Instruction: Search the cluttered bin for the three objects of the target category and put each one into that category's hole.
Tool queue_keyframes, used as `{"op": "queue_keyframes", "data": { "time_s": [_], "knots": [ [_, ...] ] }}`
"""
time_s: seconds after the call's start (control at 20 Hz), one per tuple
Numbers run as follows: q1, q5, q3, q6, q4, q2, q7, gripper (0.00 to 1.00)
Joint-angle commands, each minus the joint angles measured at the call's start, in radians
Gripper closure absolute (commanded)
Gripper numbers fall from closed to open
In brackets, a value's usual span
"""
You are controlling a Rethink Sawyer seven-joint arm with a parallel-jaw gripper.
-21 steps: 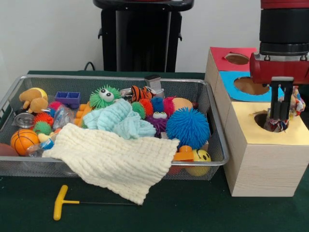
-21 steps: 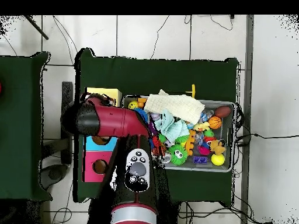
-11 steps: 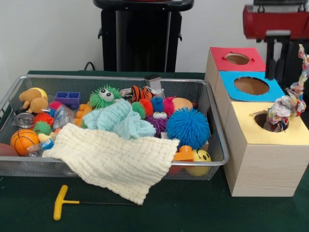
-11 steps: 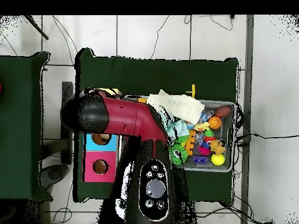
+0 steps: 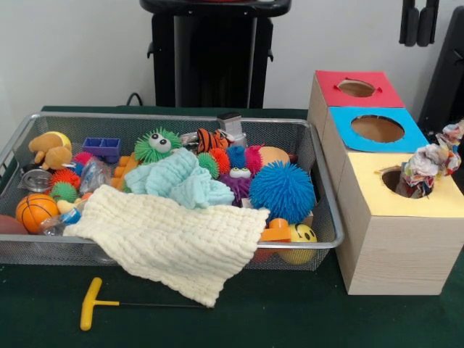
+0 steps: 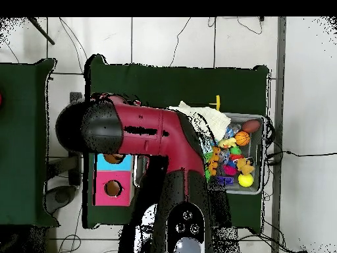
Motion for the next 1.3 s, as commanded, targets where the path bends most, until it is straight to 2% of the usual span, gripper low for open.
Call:
{"op": "queue_keyframes", "data": {
  "time_s": [0.05,0.6,1.0,1.3],
  "knots": [
    [-0.016,-0.056,0.053,0.097,0.050,-0.018,-0.006,1.00],
    [0.001,-0.050,0.059,0.044,0.081,0.000,0.048,1.00],
    [0.008,-0.027,0.078,-0.048,0.120,0.030,0.096,1.00],
    [0.047,-0.019,0.048,-0.071,0.125,0.038,0.168,1.00]
  ]
}}
